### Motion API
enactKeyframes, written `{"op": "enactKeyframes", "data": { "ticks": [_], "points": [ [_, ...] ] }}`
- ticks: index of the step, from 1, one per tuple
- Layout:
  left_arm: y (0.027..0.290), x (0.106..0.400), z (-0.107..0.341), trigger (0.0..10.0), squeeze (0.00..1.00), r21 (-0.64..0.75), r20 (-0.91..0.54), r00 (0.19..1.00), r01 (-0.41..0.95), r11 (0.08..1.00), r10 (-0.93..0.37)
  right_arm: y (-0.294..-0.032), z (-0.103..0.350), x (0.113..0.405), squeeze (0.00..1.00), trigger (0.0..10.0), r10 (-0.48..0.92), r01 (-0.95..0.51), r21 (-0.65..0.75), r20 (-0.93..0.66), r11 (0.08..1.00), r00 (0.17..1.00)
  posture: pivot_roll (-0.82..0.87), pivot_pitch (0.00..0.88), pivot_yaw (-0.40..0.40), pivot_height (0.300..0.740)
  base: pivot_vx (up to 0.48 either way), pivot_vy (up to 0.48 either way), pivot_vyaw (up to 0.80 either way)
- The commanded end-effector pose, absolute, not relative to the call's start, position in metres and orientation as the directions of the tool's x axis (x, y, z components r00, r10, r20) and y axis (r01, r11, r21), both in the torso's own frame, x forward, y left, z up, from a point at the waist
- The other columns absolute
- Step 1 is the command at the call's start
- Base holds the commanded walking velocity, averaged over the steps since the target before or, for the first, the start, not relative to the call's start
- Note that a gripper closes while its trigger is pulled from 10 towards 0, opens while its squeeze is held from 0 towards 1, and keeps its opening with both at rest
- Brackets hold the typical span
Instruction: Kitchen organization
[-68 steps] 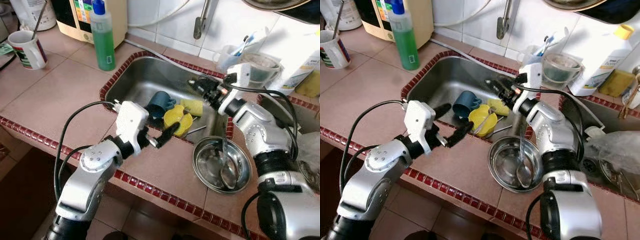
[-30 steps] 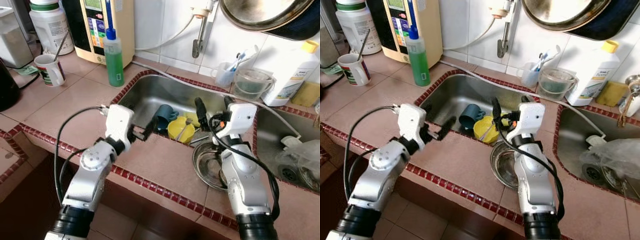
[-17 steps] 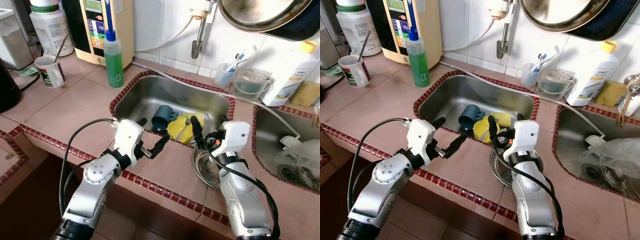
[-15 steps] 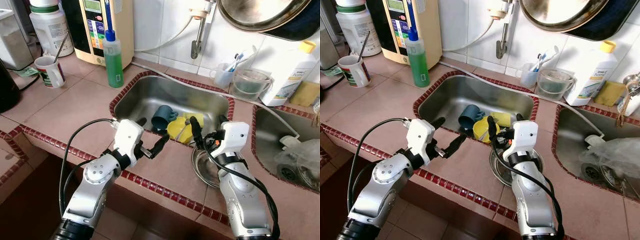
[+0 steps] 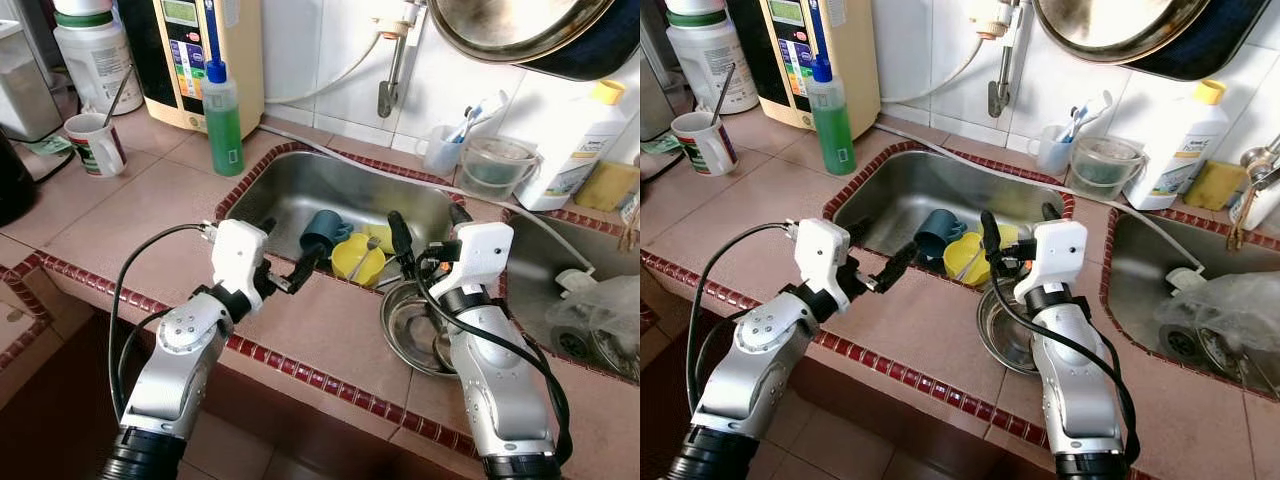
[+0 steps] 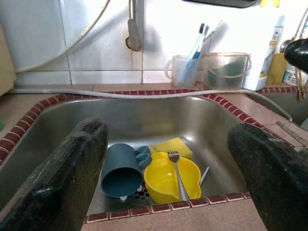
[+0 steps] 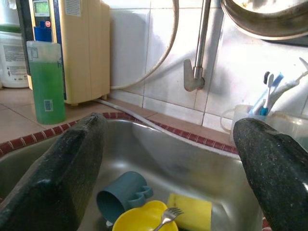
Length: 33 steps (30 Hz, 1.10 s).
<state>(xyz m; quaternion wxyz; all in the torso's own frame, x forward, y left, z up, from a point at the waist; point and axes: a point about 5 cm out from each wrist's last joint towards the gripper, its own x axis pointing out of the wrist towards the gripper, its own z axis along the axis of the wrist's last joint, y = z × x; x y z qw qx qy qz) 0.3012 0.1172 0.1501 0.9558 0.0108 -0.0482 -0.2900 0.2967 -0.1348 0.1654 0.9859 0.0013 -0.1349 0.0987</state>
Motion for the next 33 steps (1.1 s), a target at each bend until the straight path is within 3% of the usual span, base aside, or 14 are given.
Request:
{"op": "enactKeyframes", "data": {
  "ticks": [1,33],
  "points": [
    [0.1158,0.3040,0.1529,10.0,0.00,0.043,0.089,0.827,0.553,0.832,-0.555,-0.1400,0.1679,0.2979,0.00,10.0,0.181,-0.178,-0.037,0.265,0.983,0.947,0.04,0.000,-0.044,0.740,0.000,0.000,-0.76],
    [0.1247,0.3130,0.1624,10.0,0.00,0.016,0.111,0.859,0.501,0.865,-0.500,-0.1383,0.1698,0.3069,0.00,10.0,0.194,-0.183,-0.066,0.258,0.981,0.947,0.07,0.000,-0.054,0.740,0.000,0.000,-0.76]
  ]
}}
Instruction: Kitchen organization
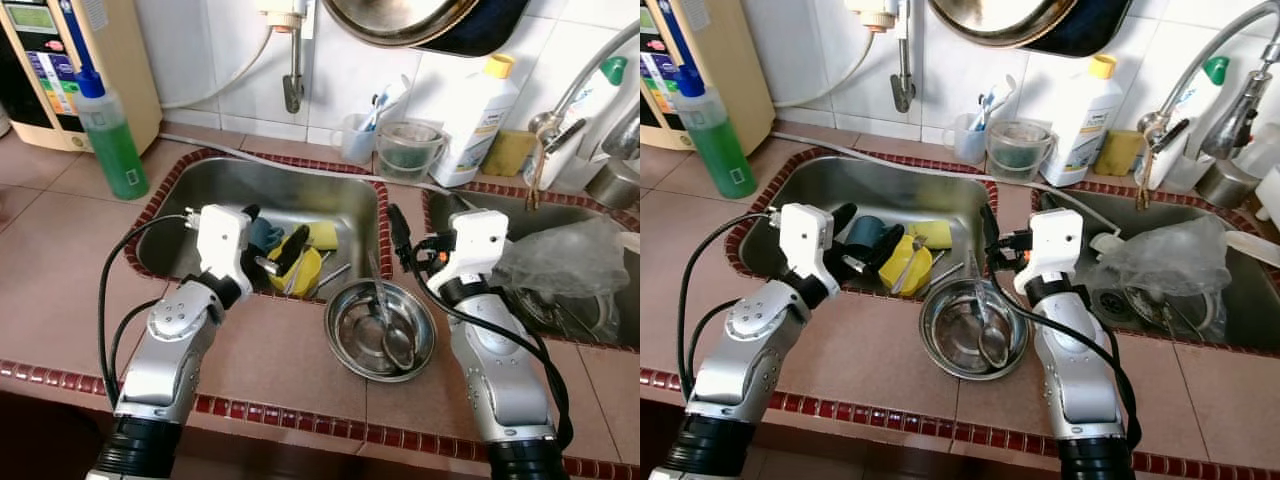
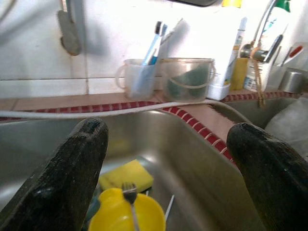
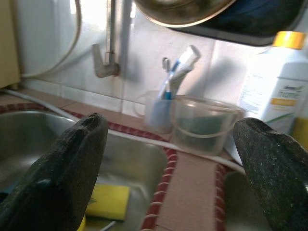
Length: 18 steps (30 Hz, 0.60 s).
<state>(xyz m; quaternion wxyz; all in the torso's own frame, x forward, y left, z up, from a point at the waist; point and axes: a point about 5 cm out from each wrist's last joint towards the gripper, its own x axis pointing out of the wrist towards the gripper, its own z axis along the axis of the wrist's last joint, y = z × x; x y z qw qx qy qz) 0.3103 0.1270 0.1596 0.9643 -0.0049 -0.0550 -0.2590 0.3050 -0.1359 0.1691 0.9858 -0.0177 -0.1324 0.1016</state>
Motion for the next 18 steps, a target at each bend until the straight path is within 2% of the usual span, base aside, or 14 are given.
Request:
{"op": "enactKeyframes", "data": {
  "ticks": [1,10,18],
  "points": [
    [0.1247,0.3130,0.1625,10.0,0.00,0.018,0.111,0.859,0.501,0.865,-0.500,-0.1383,0.1698,0.3071,0.00,10.0,0.194,-0.183,-0.066,0.257,0.981,0.947,0.07,0.000,-0.054,0.740,0.000,0.000,-0.76],
    [0.1243,0.3139,0.1632,10.0,0.00,0.015,0.115,0.860,0.499,0.866,-0.497,-0.1380,0.1704,0.3085,0.00,10.0,0.191,-0.180,-0.064,0.262,0.982,0.946,0.07,0.000,-0.057,0.740,0.000,0.000,-0.73],
    [0.1241,0.3147,0.1637,10.0,0.00,0.009,0.118,0.860,0.498,0.867,-0.496,-0.1377,0.1716,0.3086,0.00,10.0,0.196,-0.184,-0.070,0.269,0.980,0.943,0.07,0.000,-0.059,0.740,0.000,0.000,0.00]
  ]
}}
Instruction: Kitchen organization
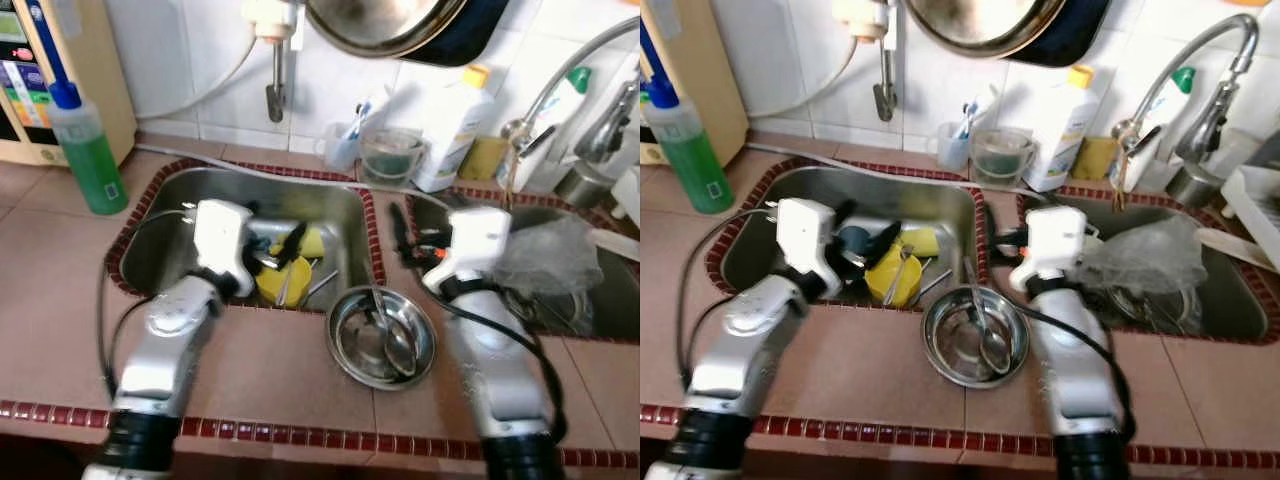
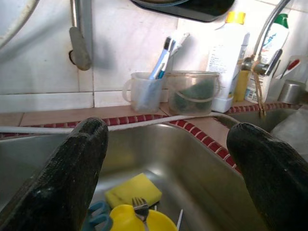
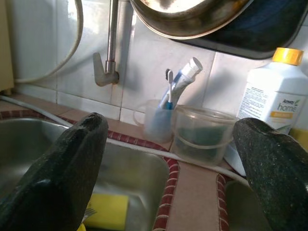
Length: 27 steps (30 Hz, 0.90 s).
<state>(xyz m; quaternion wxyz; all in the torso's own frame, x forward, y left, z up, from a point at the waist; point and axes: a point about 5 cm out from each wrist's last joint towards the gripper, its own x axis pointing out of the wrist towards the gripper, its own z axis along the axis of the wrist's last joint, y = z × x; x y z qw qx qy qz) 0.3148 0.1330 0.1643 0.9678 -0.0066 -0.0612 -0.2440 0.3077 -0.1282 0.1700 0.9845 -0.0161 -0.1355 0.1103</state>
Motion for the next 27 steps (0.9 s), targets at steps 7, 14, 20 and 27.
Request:
{"op": "enactKeyframes", "data": {
  "ticks": [7,14,20,27],
  "points": [
    [0.122,0.313,0.164,10.0,0.00,0.026,0.118,0.850,0.515,0.857,-0.514,-0.138,0.169,0.308,0.00,10.0,0.191,-0.180,-0.066,0.260,0.981,0.946,0.07,0.000,-0.059,0.740,0.000,0.000,0.00],
    [0.106,0.295,0.161,10.0,0.00,0.100,0.099,0.767,0.627,0.773,-0.634,-0.145,0.148,0.306,0.00,10.0,0.158,-0.158,-0.008,0.155,0.987,0.975,0.06,0.000,-0.058,0.740,0.000,0.000,0.00],
    [0.089,0.283,0.159,10.0,0.00,0.131,0.082,0.683,0.715,0.687,-0.726,-0.149,0.138,0.308,0.00,10.0,0.156,-0.158,0.010,0.090,0.987,0.984,0.05,0.000,-0.054,0.740,0.000,0.000,0.00],
    [0.079,0.270,0.164,10.0,0.00,0.150,0.076,0.611,0.774,0.615,-0.788,-0.146,0.132,0.302,0.00,10.0,0.229,-0.227,-0.041,0.042,0.973,0.973,0.05,0.000,-0.055,0.740,0.000,0.000,0.00]
  ]
}}
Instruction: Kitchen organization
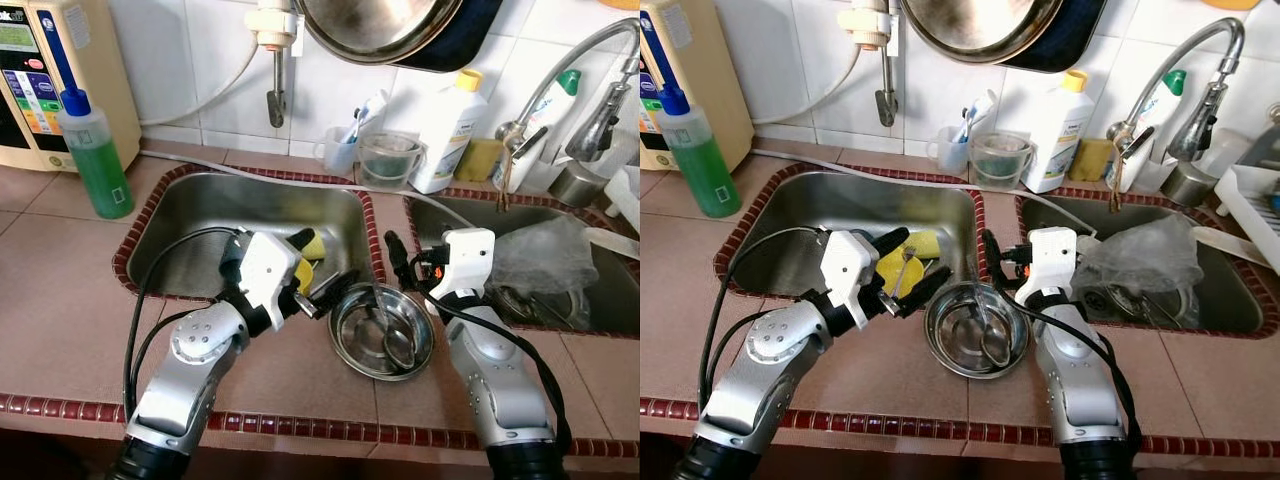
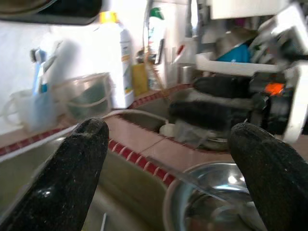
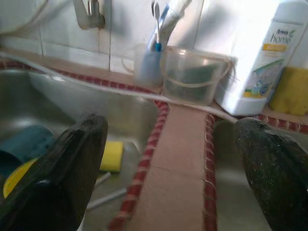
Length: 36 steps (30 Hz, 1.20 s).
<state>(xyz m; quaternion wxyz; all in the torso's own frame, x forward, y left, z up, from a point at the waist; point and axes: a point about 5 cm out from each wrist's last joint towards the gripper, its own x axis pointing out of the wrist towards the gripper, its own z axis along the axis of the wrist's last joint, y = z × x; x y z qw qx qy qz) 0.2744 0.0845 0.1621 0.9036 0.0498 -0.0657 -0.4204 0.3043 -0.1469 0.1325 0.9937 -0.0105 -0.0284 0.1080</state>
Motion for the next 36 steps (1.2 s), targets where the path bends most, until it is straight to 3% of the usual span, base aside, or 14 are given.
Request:
{"op": "enactKeyframes", "data": {
  "ticks": [1,9,17,28,36],
  "points": [
    [0.078,0.266,0.163,10.0,0.00,0.150,0.069,0.599,0.785,0.601,-0.798,-0.139,0.129,0.298,0.00,10.0,0.265,-0.263,-0.045,0.036,0.964,0.964,0.05,0.000,-0.058,0.740,0.000,0.000,0.00],
    [0.080,0.248,0.156,10.0,0.00,0.134,0.038,0.562,0.817,0.561,-0.827,-0.105,0.118,0.281,0.00,10.0,0.442,-0.443,-0.045,-0.018,0.896,0.897,0.07,0.000,-0.074,0.740,0.000,0.000,0.00],
    [0.094,0.239,0.142,10.0,0.00,0.147,-0.028,0.578,0.809,0.569,-0.816,-0.094,0.117,0.278,0.00,10.0,0.496,-0.497,-0.030,-0.038,0.867,0.867,0.09,0.000,-0.093,0.740,0.000,0.000,0.00],
    [0.104,0.241,0.145,10.0,0.00,0.163,-0.037,0.594,0.797,0.581,-0.804,-0.097,0.114,0.273,0.00,10.0,0.401,-0.399,0.043,-0.072,0.916,0.913,0.10,0.000,-0.105,0.740,0.000,0.000,0.00],
    [0.110,0.246,0.149,10.0,0.00,0.195,-0.052,0.532,0.835,0.514,-0.845,-0.101,0.116,0.272,0.00,10.0,0.339,-0.331,0.092,-0.099,0.939,0.935,0.10,0.001,-0.099,0.740,0.000,0.000,0.00]
  ]
}}
